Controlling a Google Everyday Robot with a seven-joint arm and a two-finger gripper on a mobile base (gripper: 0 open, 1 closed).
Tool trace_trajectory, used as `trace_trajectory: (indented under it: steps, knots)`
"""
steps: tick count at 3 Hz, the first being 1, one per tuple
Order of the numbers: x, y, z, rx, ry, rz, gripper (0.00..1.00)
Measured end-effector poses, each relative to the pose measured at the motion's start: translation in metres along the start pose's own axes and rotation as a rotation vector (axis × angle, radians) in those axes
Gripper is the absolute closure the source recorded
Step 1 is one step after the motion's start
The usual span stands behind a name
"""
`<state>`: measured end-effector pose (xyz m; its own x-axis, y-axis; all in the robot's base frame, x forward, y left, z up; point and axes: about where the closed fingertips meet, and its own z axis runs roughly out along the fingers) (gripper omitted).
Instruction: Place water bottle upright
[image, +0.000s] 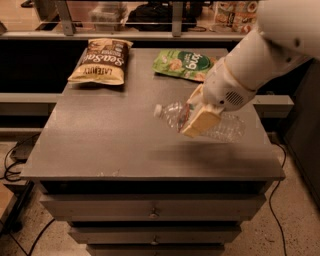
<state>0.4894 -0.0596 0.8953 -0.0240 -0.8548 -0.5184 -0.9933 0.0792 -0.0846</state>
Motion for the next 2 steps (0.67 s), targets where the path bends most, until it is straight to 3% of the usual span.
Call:
trace_trajectory:
  steps: [2]
  knots:
    - [-0.039,-0.038,-0.086,0.127,-0.350,-0.111,1.00]
